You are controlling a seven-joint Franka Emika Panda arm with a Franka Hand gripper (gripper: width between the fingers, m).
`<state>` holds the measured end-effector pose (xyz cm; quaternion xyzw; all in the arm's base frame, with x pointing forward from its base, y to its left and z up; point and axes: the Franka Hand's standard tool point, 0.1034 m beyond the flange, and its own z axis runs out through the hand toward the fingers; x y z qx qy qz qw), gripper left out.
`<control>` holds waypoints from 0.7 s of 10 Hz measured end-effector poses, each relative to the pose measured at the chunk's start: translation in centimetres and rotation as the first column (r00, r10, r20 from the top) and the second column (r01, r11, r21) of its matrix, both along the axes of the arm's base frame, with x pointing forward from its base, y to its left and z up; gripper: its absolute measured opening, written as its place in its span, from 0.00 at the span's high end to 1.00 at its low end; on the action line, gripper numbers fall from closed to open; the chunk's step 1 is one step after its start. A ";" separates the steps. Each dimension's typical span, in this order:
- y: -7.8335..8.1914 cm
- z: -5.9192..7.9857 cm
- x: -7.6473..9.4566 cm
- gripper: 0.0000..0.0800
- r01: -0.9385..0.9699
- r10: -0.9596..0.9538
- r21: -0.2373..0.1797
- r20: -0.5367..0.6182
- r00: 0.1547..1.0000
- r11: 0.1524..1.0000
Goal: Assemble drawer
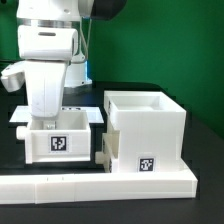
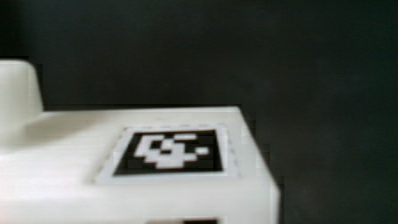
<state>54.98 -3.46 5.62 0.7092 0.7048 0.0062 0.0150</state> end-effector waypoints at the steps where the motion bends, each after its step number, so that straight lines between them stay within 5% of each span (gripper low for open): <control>1: 0.5 -0.1 -0.1 0.95 -0.005 0.005 0.001 -0.002 1.000 1.000; 7: 2.3 -0.4 -0.5 0.95 0.018 -0.018 0.007 -0.011 1.000 1.000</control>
Offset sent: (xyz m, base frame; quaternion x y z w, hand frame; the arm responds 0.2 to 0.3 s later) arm 0.0016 0.0108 -0.0015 -0.0084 -0.0009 0.0024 1.0000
